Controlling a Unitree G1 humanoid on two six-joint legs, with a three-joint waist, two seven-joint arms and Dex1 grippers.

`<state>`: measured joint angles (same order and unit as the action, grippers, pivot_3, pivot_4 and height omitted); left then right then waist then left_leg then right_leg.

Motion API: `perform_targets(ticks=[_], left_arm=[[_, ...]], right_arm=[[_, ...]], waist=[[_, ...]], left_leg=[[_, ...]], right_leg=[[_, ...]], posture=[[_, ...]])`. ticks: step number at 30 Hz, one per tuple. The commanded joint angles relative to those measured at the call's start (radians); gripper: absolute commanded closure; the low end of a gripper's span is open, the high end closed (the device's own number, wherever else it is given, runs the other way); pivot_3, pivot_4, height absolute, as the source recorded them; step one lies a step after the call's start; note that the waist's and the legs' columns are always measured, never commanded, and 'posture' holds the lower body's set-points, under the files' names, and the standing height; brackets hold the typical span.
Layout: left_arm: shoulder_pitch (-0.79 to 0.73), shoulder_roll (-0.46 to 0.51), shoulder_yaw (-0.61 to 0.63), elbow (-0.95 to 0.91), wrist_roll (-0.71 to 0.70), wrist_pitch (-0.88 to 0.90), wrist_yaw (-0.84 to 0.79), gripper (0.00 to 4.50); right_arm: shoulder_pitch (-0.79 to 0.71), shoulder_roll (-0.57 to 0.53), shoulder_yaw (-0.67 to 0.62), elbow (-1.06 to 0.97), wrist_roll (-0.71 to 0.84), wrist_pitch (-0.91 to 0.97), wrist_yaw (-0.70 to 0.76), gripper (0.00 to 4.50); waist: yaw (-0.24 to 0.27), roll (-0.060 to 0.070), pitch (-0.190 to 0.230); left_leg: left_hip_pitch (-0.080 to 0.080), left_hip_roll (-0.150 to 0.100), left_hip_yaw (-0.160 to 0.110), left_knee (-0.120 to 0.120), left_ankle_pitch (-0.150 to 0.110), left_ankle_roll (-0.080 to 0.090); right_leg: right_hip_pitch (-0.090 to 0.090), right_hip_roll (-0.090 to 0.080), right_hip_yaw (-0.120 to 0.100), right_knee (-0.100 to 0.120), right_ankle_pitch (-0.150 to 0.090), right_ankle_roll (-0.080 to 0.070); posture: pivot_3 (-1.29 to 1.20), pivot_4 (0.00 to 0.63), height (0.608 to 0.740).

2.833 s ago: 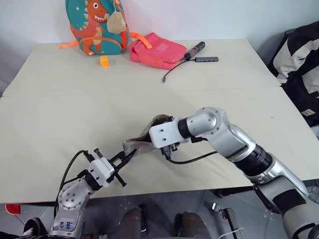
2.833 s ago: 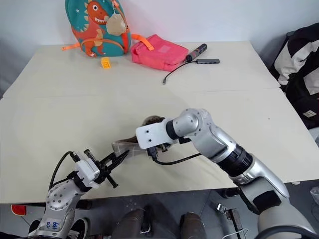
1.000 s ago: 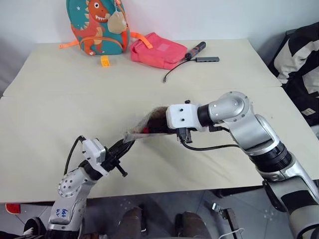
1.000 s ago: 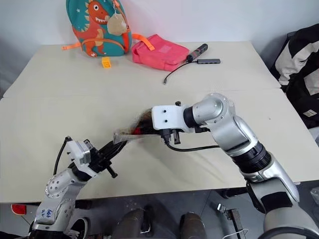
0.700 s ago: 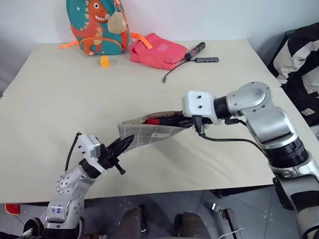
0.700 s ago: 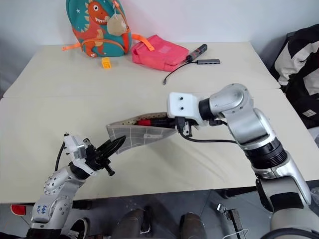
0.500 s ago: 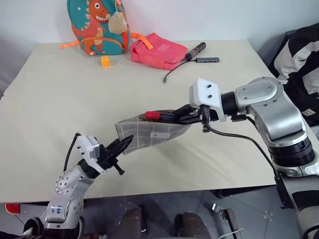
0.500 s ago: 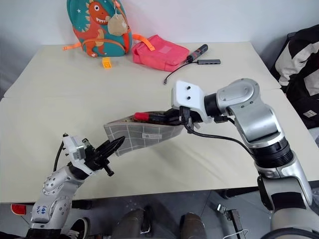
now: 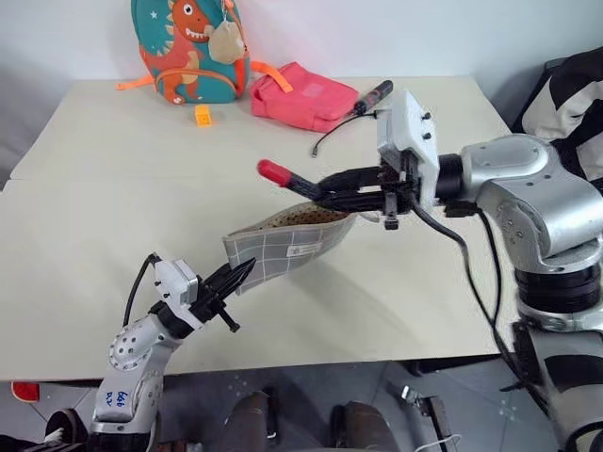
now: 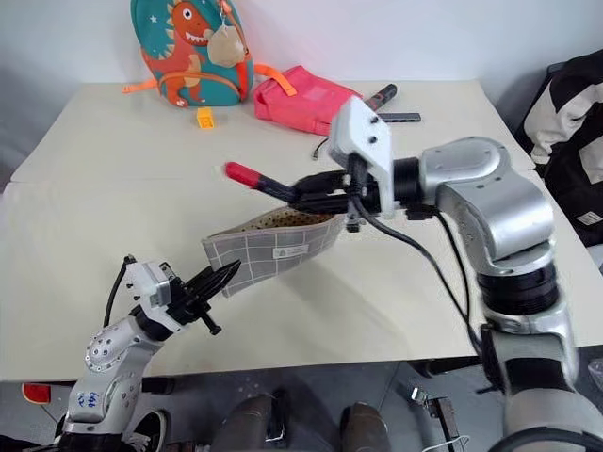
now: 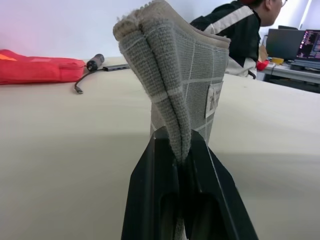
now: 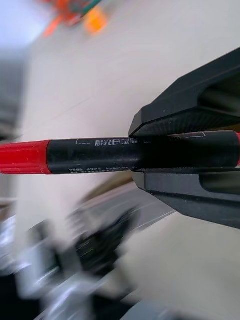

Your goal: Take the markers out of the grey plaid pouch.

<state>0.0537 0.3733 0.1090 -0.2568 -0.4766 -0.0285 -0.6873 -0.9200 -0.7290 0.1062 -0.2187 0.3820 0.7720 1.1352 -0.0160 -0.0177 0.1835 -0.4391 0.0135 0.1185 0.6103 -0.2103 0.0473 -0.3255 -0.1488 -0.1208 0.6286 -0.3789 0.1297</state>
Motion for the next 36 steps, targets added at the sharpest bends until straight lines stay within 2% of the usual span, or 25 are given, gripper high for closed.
perform_targets(ticks=[1,4,6,9,12,17,22,33,34,36], left_arm=[[0.018,0.007,0.02,-0.015,-0.001,-0.027,-0.017,4.5],[0.026,0.007,0.025,-0.01,0.001,-0.034,-0.026,4.5],[0.03,0.007,0.027,-0.008,0.0,-0.035,-0.033,4.5],[0.026,0.007,0.028,0.0,0.004,-0.04,-0.042,4.5],[0.018,0.008,0.028,0.006,0.008,-0.043,-0.053,4.5],[0.011,0.013,0.029,0.009,0.013,-0.045,-0.063,4.5],[0.019,0.013,0.033,-0.002,0.011,-0.041,-0.06,4.5],[0.032,0.006,0.026,-0.021,0.009,-0.035,-0.052,4.5],[0.032,0.006,0.026,-0.022,0.01,-0.035,-0.051,4.5],[0.033,0.004,0.024,-0.022,0.009,-0.034,-0.049,4.5]], right_arm=[[0.065,-0.15,-0.028,0.071,-0.106,-0.106,-0.001,3.97],[0.167,-0.245,-0.031,0.126,-0.177,-0.185,-0.026,3.97],[0.259,-0.33,0.005,0.183,-0.314,-0.304,-0.084,3.97],[0.358,-0.36,0.023,0.223,-0.385,-0.356,-0.122,3.97],[0.434,-0.303,0.025,0.254,-0.408,-0.375,-0.181,3.97],[0.461,-0.091,-0.102,0.304,-0.315,-0.231,-0.339,3.97],[0.437,-0.042,-0.147,0.316,-0.295,-0.186,-0.374,3.97],[0.444,-0.079,-0.115,0.249,-0.276,-0.141,-0.302,0.31],[0.437,-0.086,-0.116,0.246,-0.275,-0.142,-0.295,0.03],[0.401,-0.103,-0.129,0.246,-0.274,-0.143,-0.289,0.03]], waist=[[0.005,0.0,0.0],[0.013,0.0,0.0],[0.013,0.0,0.0],[0.014,0.001,0.001],[0.009,0.002,0.001],[0.008,0.002,0.001],[0.012,0.002,0.001],[0.015,0.003,0.001],[0.015,0.003,0.001],[0.014,0.003,0.001]], left_leg=[[0.0,0.0,0.0,0.0,0.0,0.0],[0.0,0.0,0.001,0.001,-0.001,0.001],[0.0,0.0,0.002,0.001,-0.001,0.001],[0.001,0.001,0.003,0.001,-0.001,0.001],[0.001,0.002,0.004,0.001,0.0,0.001],[0.002,0.002,0.004,0.001,0.0,0.0],[0.001,0.002,0.003,0.002,0.0,0.0],[0.001,0.002,0.002,0.002,0.0,0.001],[0.001,0.002,0.002,0.002,0.0,0.001],[0.001,0.002,0.002,0.001,0.0,0.001]], right_leg=[[0.0,0.0,0.0,0.0,0.0,0.0],[0.001,0.0,0.0,-0.002,0.0,0.0],[0.001,0.0,0.0,-0.002,0.0,0.0],[0.001,0.0,-0.002,-0.002,0.0,0.0],[0.001,0.001,-0.003,-0.002,0.0,0.0],[0.001,0.001,-0.006,-0.002,0.0,0.0],[0.002,0.001,-0.007,-0.002,0.0,0.0],[0.002,0.001,-0.008,-0.002,0.0,0.0],[0.002,0.001,-0.008,-0.002,0.0,0.0],[0.002,0.001,-0.008,-0.002,0.0,0.0]], posture=[[0.0,0.15,0.74],[0.0,0.15,0.74],[0.0,0.15,0.74],[0.0,0.15,0.74],[0.0,0.15,0.74],[0.0,0.15,0.74],[0.0,0.15,0.74],[0.0,0.15,0.74],[0.0,0.15,0.74],[0.0,0.15,0.74]])
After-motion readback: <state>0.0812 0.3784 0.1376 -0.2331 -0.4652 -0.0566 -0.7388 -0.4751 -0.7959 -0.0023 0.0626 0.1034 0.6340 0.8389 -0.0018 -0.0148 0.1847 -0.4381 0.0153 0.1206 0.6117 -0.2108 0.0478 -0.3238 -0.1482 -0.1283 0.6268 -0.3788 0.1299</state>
